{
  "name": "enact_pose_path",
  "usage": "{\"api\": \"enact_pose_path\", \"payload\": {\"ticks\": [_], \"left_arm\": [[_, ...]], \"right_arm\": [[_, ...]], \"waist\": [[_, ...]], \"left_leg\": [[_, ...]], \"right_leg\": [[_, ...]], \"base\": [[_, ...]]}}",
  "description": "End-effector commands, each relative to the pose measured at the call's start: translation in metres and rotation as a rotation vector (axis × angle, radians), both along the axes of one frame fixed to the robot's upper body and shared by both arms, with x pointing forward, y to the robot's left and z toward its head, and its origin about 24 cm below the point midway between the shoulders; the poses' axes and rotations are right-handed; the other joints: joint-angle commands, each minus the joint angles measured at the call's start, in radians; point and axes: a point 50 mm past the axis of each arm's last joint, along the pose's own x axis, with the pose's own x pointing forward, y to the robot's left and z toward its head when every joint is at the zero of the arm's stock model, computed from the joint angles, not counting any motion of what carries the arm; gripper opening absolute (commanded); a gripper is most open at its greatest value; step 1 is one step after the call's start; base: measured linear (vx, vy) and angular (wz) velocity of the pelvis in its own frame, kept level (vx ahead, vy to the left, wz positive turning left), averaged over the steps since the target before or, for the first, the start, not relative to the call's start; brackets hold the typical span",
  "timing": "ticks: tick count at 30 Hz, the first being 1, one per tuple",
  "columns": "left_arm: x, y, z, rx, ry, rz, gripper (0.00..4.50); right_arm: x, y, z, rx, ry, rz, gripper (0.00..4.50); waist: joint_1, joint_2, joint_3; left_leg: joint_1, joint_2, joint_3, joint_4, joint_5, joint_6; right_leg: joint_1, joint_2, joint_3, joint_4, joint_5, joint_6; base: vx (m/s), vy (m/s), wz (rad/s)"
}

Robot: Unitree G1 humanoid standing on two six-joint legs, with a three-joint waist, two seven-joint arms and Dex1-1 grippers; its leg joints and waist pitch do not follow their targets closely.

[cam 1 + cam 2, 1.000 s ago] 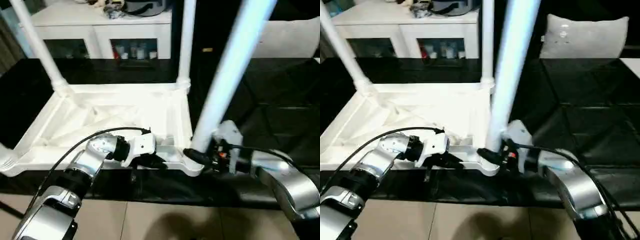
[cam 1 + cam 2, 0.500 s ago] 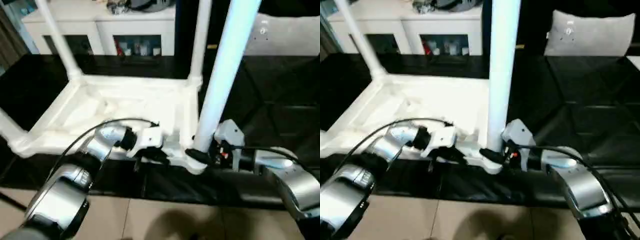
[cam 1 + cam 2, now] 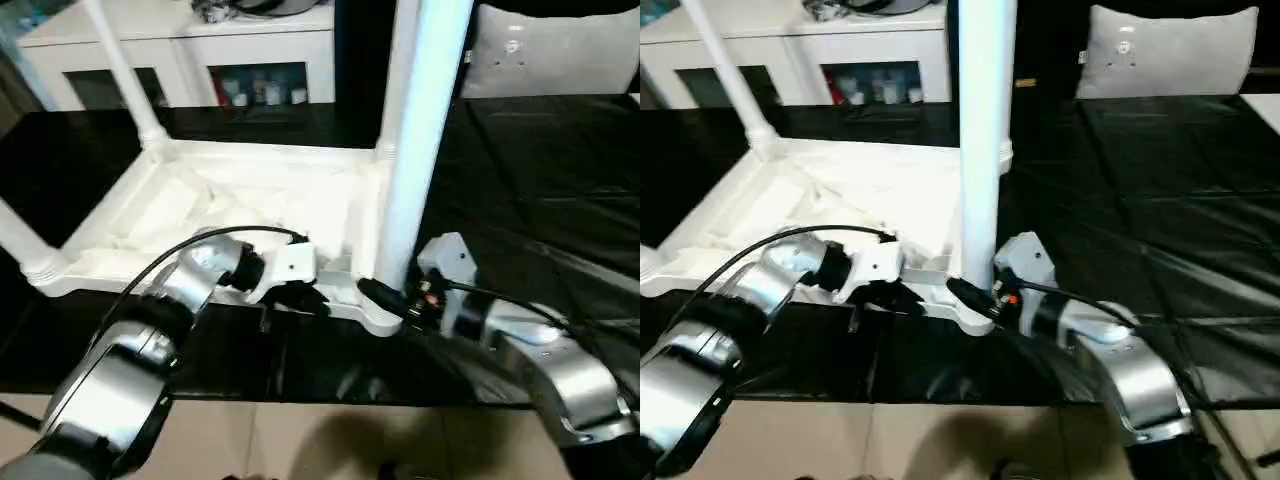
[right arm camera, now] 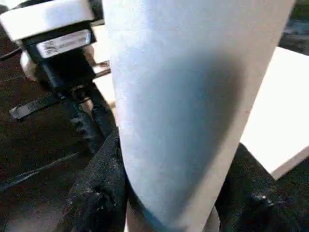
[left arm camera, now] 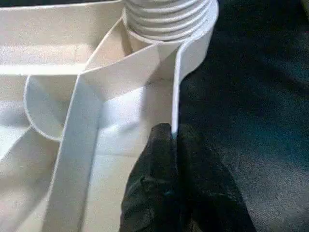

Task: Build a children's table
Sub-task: Rotate leg to tighten

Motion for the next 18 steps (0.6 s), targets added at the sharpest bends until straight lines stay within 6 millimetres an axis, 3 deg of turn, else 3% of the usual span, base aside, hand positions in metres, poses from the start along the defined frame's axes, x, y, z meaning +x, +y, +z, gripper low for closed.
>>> {"api": "enact_pose_path", "payload": {"ticks": [1,2,3,4,5,6,7,8,9,10,12,13,15,18], "left_arm": [[0.005,0.007,0.011,-0.096,-0.047,0.150,0.00],[-0.001,0.006,0.008,-0.116,-0.031,0.188,0.00],[-0.010,0.003,0.005,-0.125,-0.019,0.224,0.00],[-0.011,0.002,0.004,-0.127,-0.016,0.231,0.00],[-0.028,-0.016,0.001,-0.147,0.000,0.303,0.00],[-0.028,-0.016,0.001,-0.147,0.000,0.303,0.00],[-0.033,-0.025,0.002,-0.157,0.003,0.319,0.00],[-0.036,-0.032,0.002,-0.167,0.003,0.327,0.00],[-0.036,-0.032,0.002,-0.167,0.003,0.327,0.00],[-0.036,-0.043,0.004,-0.179,-0.007,0.335,0.00],[-0.037,-0.053,0.006,-0.189,-0.019,0.340,0.00],[-0.035,-0.061,0.009,-0.197,-0.039,0.349,0.00],[-0.031,-0.064,0.010,-0.191,-0.061,0.350,0.00],[-0.029,-0.056,0.012,-0.137,-0.115,0.373,0.00]], "right_arm": [[-0.009,-0.008,-0.050,-0.111,0.237,-0.093,1.90],[-0.004,-0.006,-0.049,-0.108,0.227,-0.134,1.90],[0.002,-0.005,-0.048,-0.097,0.220,-0.180,1.90],[0.003,-0.005,-0.048,-0.094,0.219,-0.189,1.90],[0.017,-0.003,-0.047,-0.081,0.204,-0.277,1.90],[0.017,-0.003,-0.047,-0.081,0.204,-0.277,1.90],[0.021,-0.003,-0.047,-0.083,0.200,-0.306,1.90],[0.024,-0.004,-0.047,-0.087,0.194,-0.329,1.90],[0.024,-0.004,-0.047,-0.087,0.194,-0.329,1.90],[0.028,-0.005,-0.046,-0.082,0.186,-0.359,1.90],[0.031,-0.005,-0.044,-0.074,0.179,-0.385,1.90],[0.035,-0.003,-0.042,-0.060,0.171,-0.391,1.90],[0.036,0.000,-0.040,-0.047,0.168,-0.378,1.90],[0.037,0.005,-0.041,-0.043,0.173,-0.360,1.90]], "waist": [[-0.005,-0.011,-0.026],[-0.008,-0.020,-0.037],[-0.019,-0.020,-0.021],[-0.030,-0.021,-0.029],[-0.042,-0.021,-0.027],[-0.052,-0.019,-0.024],[-0.059,-0.023,-0.018],[-0.071,-0.025,-0.024],[-0.075,-0.025,-0.023],[-0.077,-0.032,-0.029],[-0.071,-0.032,-0.031],[-0.065,-0.031,-0.040],[-0.054,-0.033,-0.045],[-0.034,-0.028,-0.051]], "left_leg": [[-0.004,0.053,-0.042,-0.095,-0.503,0.007],[0.003,0.057,-0.046,-0.092,-0.502,-0.008],[-0.010,0.053,-0.046,-0.099,-0.508,0.000],[-0.013,0.057,-0.055,-0.097,-0.524,-0.017],[-0.016,0.060,-0.058,-0.099,-0.539,-0.023],[-0.020,0.061,-0.063,-0.101,-0.544,-0.031],[-0.022,0.058,-0.062,-0.102,-0.556,-0.027],[-0.004,0.049,-0.056,-0.091,-0.569,-0.024],[-0.007,0.047,-0.056,-0.091,-0.564,-0.019],[-0.011,0.046,-0.052,-0.090,-0.545,-0.010],[-0.008,0.043,-0.046,-0.086,-0.509,0.006],[-0.011,0.045,-0.043,-0.084,-0.472,0.014],[-0.015,0.047,-0.039,-0.084,-0.433,0.026],[-0.021,0.053,-0.037,-0.085,-0.384,0.034]], "right_leg": [[0.021,-0.085,0.042,-0.093,-0.708,-0.040],[0.026,-0.096,0.047,-0.081,-0.697,-0.043],[0.022,-0.090,0.044,-0.089,-0.718,-0.040],[0.034,-0.098,0.037,-0.081,-0.727,-0.032],[0.033,-0.099,0.038,-0.082,-0.733,-0.028],[0.034,-0.101,0.036,-0.076,-0.712,-0.040],[0.028,-0.092,0.033,-0.084,-0.728,-0.033],[0.017,-0.089,0.035,-0.093,-0.735,-0.029],[0.017,-0.089,0.035,-0.092,-0.728,-0.033],[0.020,-0.088,0.038,-0.094,-0.718,-0.032],[0.011,-0.088,0.046,-0.094,-0.702,-0.044],[0.016,-0.088,0.051,-0.088,-0.668,-0.061],[0.019,-0.084,0.053,-0.083,-0.623,-0.075],[0.024,-0.082,0.059,-0.068,-0.539,-0.104]], "base": [[0.000,0.000,0.00],[0.000,0.000,0.00],[0.000,0.000,0.00],[0.000,0.000,0.00],[0.000,0.000,0.00],[0.000,0.000,0.00],[0.000,0.000,0.00],[0.000,0.000,0.00],[0.000,0.000,0.00],[0.000,0.000,0.00],[0.000,0.000,0.00],[0.000,0.000,0.00],[0.000,0.000,0.00],[0.000,0.000,0.00]]}}
